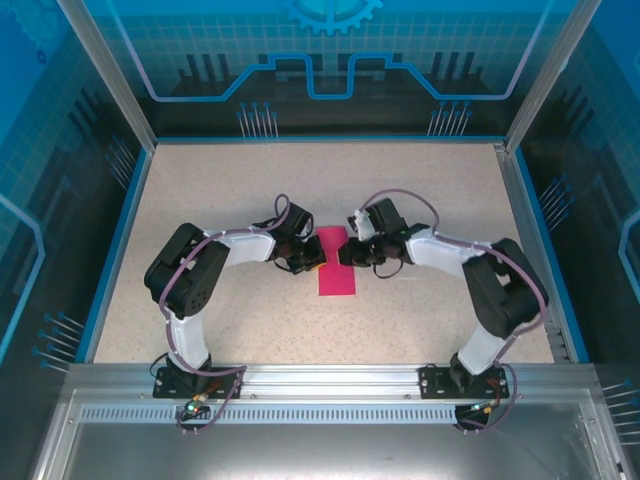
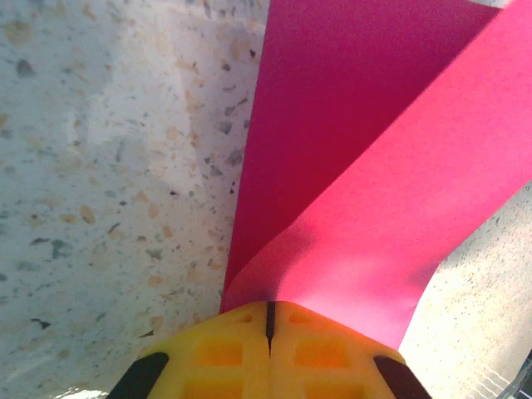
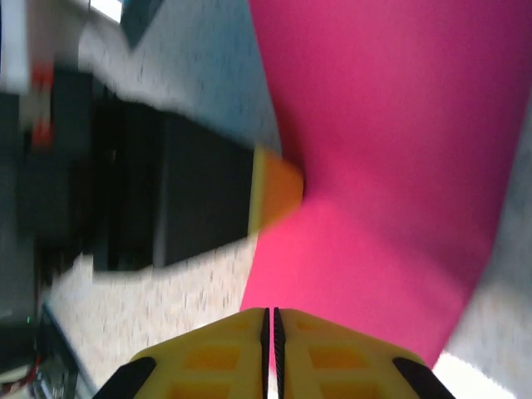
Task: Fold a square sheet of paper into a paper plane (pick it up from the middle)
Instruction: First fold in half a square sheet of paper at the center of the table.
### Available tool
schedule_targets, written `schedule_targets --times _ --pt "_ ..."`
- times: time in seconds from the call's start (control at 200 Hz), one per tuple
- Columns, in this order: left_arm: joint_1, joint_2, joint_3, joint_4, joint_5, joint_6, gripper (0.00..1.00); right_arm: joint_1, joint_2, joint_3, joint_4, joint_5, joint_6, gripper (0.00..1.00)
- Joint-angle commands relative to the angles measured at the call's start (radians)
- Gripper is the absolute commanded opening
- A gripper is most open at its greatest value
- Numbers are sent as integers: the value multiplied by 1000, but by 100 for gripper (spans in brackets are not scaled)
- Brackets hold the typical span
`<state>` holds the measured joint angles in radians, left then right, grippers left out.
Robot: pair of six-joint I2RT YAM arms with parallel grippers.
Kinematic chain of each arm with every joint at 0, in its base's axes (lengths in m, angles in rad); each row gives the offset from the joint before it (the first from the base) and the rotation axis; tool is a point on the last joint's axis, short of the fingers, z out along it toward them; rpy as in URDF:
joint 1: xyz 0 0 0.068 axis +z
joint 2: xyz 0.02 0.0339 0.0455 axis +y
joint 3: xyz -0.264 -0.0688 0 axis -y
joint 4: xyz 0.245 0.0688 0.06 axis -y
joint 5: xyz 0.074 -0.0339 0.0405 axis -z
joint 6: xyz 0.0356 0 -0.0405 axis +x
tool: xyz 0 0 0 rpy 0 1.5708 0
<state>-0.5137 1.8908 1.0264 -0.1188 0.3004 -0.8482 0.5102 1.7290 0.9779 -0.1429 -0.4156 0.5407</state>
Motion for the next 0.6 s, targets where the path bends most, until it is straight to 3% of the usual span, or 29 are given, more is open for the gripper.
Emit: schedule_targets --times 0.0,0.175,0.595 --pt "-9 45 -22 -138 -72 30 7 -4 103 98 -14 41 -25 11" --pt "-13 45 -16 -148 -70 32 7 -6 222 201 -58 97 -12 7" --pt "-14 44 -14 -173 -69 40 7 -108 321 171 106 -28 65 7"
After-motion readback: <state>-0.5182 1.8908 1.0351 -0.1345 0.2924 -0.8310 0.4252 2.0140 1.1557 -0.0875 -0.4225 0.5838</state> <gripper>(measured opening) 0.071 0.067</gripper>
